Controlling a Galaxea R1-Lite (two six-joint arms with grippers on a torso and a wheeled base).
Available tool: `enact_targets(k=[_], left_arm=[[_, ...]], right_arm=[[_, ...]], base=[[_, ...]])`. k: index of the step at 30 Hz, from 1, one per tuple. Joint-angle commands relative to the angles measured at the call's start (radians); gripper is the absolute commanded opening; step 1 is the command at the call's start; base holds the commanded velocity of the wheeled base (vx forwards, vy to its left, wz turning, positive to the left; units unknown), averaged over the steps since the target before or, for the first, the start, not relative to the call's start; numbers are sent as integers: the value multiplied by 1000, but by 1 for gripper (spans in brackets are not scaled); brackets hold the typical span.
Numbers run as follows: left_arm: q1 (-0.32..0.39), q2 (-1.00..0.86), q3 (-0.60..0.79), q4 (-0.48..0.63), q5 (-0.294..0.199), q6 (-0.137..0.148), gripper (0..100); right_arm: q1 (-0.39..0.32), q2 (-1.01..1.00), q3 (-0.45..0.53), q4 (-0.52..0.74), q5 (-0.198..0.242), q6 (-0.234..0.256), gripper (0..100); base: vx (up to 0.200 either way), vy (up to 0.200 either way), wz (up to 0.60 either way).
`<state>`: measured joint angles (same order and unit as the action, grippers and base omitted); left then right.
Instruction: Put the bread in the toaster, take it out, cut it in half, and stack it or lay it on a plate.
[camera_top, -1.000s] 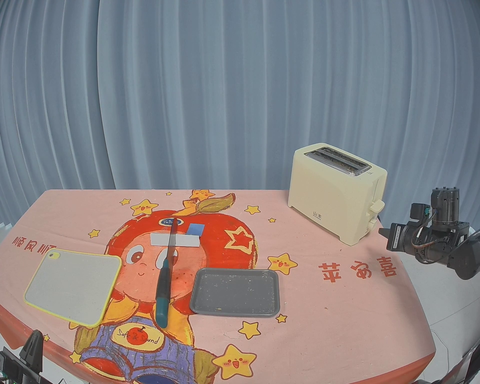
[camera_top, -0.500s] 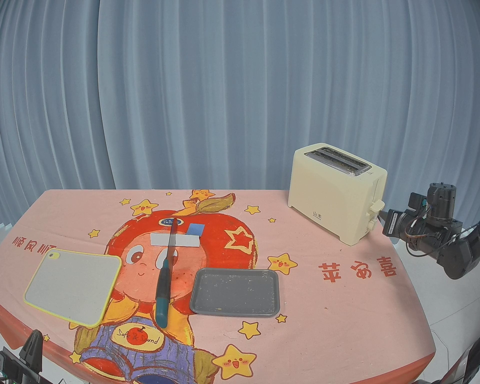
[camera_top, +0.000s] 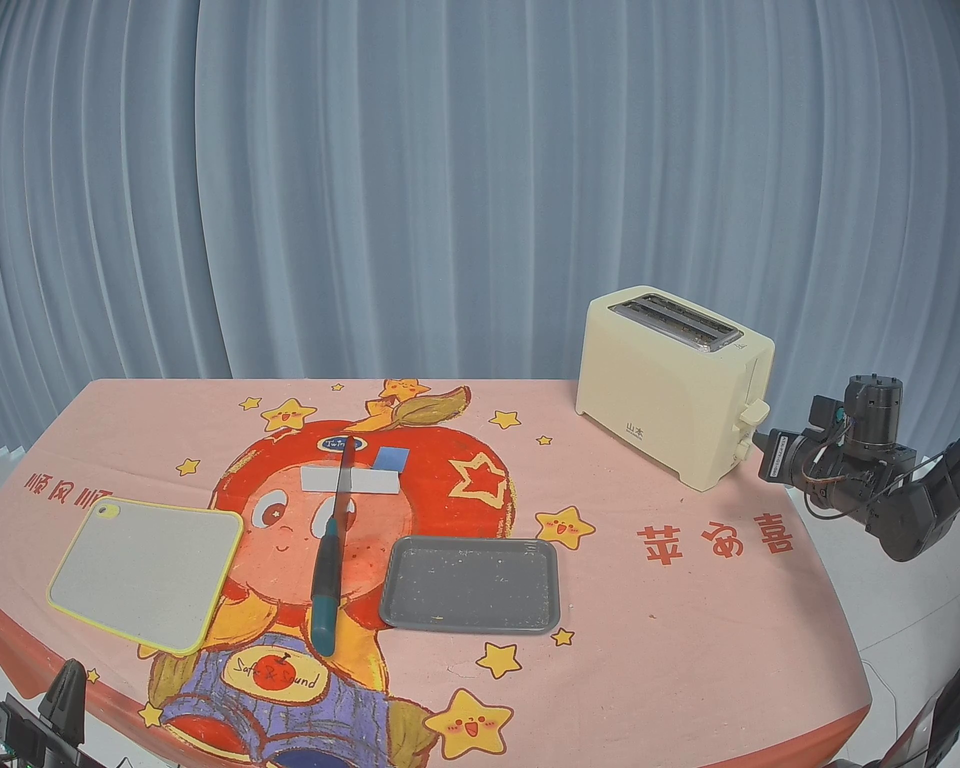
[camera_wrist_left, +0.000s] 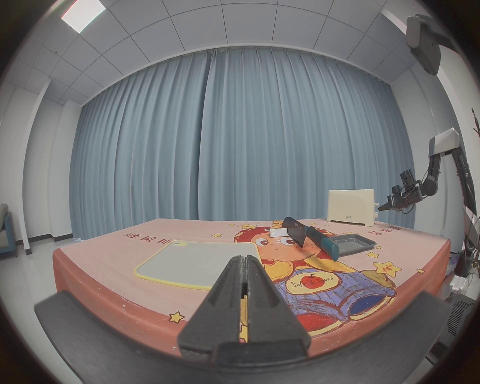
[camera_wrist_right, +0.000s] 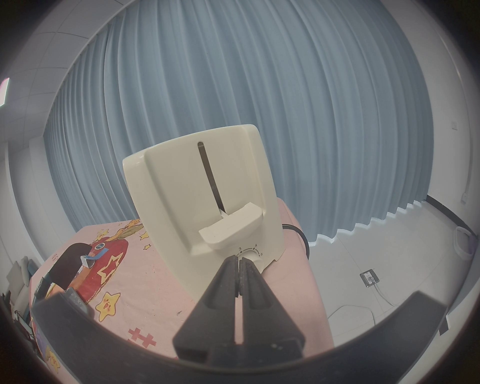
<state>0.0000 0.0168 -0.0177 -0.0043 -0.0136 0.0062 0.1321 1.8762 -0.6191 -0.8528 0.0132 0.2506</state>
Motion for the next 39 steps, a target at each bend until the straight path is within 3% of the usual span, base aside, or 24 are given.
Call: enact_targets(k=[1,39], left_arm=[[0,-9,18,0,0,0,0],[0,-9,18,0,0,0,0]], right_arm=[[0,1,-5,-2,2,1,0],[7,52,-36,-3,11,7,0]], base=[[0,0,0],[0,0,0]])
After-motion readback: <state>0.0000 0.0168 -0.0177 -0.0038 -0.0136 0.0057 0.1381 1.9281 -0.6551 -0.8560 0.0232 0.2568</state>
